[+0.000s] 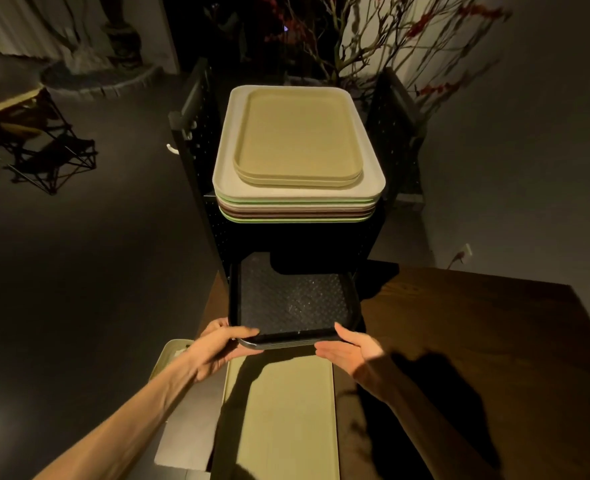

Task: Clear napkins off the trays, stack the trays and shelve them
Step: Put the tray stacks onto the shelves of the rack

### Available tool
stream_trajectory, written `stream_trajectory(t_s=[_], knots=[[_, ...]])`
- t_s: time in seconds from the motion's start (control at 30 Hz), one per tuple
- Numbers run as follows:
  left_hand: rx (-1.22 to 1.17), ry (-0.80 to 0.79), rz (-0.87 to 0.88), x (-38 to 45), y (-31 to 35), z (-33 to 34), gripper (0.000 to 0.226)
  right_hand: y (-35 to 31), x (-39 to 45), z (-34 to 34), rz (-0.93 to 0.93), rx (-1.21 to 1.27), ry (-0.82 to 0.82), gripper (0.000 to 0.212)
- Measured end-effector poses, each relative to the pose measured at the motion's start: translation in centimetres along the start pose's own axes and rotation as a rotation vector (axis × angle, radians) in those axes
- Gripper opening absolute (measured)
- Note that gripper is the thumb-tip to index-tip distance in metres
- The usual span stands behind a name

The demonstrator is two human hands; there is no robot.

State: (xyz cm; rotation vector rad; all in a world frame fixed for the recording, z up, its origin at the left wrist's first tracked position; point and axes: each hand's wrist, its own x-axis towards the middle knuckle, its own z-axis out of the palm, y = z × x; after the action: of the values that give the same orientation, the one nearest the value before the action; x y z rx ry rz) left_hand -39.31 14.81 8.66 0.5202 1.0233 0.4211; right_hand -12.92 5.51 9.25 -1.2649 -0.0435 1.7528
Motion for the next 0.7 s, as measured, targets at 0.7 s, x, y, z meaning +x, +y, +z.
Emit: stream_trajectory(t_s=[0.7], knots=[[-0.296, 0.209, 0.201, 3.9, 2.6, 2.6, 0.077, -2.7, 3.6, 3.5, -0.187, -0.018, 0.015, 0.014]])
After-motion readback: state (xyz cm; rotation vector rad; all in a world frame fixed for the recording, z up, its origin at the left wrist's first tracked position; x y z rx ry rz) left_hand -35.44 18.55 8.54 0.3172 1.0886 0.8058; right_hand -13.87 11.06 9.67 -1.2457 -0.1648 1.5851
